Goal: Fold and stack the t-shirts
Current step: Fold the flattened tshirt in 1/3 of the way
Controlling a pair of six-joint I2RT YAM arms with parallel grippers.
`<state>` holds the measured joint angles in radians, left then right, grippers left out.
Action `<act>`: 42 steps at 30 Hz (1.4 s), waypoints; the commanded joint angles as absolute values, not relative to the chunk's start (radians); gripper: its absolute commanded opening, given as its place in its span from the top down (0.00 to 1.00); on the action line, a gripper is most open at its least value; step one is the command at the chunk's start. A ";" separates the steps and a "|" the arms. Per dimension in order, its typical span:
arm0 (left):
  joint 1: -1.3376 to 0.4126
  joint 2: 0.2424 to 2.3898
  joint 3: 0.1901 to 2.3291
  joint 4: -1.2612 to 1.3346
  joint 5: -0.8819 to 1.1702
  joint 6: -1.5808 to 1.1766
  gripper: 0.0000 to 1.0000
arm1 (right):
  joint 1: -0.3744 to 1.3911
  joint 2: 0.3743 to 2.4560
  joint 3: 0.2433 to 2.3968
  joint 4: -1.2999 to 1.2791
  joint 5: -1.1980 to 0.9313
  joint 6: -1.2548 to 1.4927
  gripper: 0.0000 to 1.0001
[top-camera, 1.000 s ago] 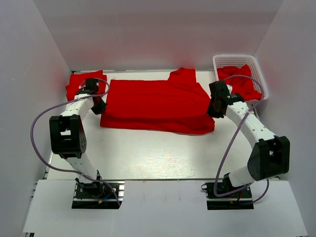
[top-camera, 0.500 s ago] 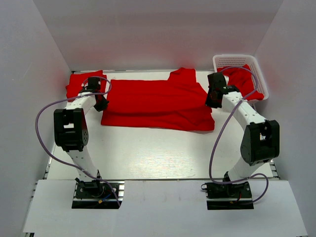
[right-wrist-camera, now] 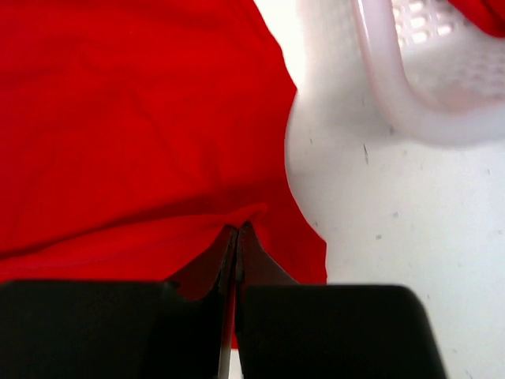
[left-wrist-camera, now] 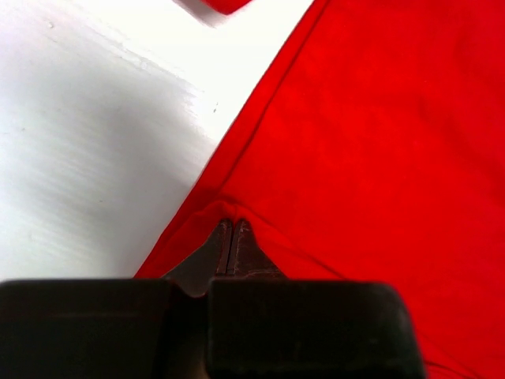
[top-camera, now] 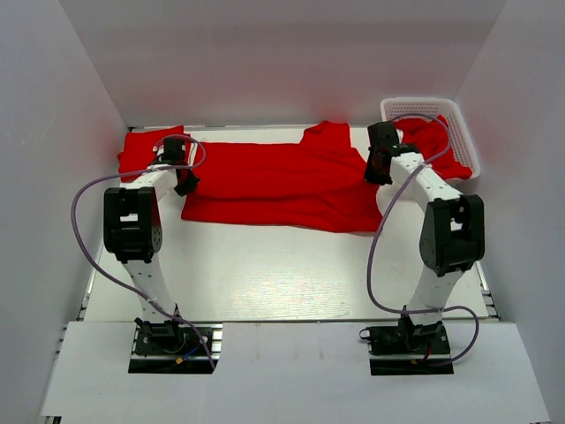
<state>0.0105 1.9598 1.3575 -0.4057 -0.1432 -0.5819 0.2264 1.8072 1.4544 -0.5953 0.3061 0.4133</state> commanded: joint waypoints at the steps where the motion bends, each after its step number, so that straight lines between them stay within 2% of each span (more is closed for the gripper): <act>1: 0.000 1.954 1.397 -0.350 -0.179 -0.569 1.00 | 0.215 1.870 1.535 -0.520 0.298 0.367 1.00; 5: 0.000 1.963 1.397 -0.336 -0.190 -0.557 1.00 | 0.213 1.937 1.600 -0.457 0.259 0.315 1.00; 6: 0.000 1.963 1.408 -0.327 -0.190 -0.545 0.93 | 0.207 1.974 1.630 -0.446 0.247 0.318 1.00; 7: 0.000 1.963 1.425 -0.327 -0.190 -0.545 0.92 | 0.212 1.988 1.675 -0.460 0.241 0.321 1.00; 8: 0.000 1.973 1.436 -0.340 -0.190 -0.545 0.67 | 0.212 2.018 1.701 -0.472 0.236 0.318 0.98; 10: -0.009 1.973 1.445 -0.341 -0.190 -0.535 0.53 | 0.210 2.078 1.790 -0.521 0.219 0.301 0.98; 11: -0.009 1.973 1.445 -0.350 -0.180 -0.535 0.41 | 0.210 2.091 1.804 -0.525 0.221 0.298 0.98; 13: -0.009 1.951 1.445 -0.350 -0.179 -0.525 0.38 | 0.212 2.118 1.827 -0.497 0.213 0.270 1.00; 14: -0.009 1.951 1.445 -0.350 -0.179 -0.525 0.27 | 0.209 2.126 1.833 -0.492 0.218 0.265 1.00; 15: -0.009 1.941 1.445 -0.350 -0.179 -0.516 0.22 | 0.210 2.132 1.860 -0.494 0.197 0.241 0.89; 17: -0.009 1.927 1.445 -0.359 -0.170 -0.515 0.13 | 0.212 2.157 1.896 -0.529 0.190 0.236 0.75; 18: -0.009 1.918 1.445 -0.359 -0.170 -0.505 0.00 | 0.213 2.160 1.913 -0.535 0.174 0.229 0.54; 20: -0.018 1.901 1.445 -0.359 -0.156 -0.493 0.00 | 0.210 2.145 1.911 -0.551 0.158 0.224 0.33; 21: -0.018 1.885 1.445 -0.359 -0.132 -0.492 0.00 | 0.212 2.126 1.907 -0.552 0.150 0.216 0.17; 22: -0.018 1.867 1.454 -0.359 -0.132 -0.483 0.00 | 0.213 2.115 1.899 -0.557 0.146 0.218 0.10; 32: -0.048 1.769 1.424 -0.356 -0.003 -0.425 0.00 | 0.229 1.881 1.674 -0.562 -0.030 0.235 0.10; 37: -0.100 1.759 1.348 -0.310 0.077 -0.425 0.00 | 0.222 1.744 1.369 -0.428 -0.112 0.287 0.10; 42: -0.137 1.822 1.272 -0.310 0.117 -0.459 0.00 | 0.224 1.790 1.295 -0.396 -0.184 0.308 0.10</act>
<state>-0.1184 1.8122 1.3151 -0.3065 0.0601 -0.4450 0.2245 1.7573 1.3197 -0.4606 -0.1116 0.2810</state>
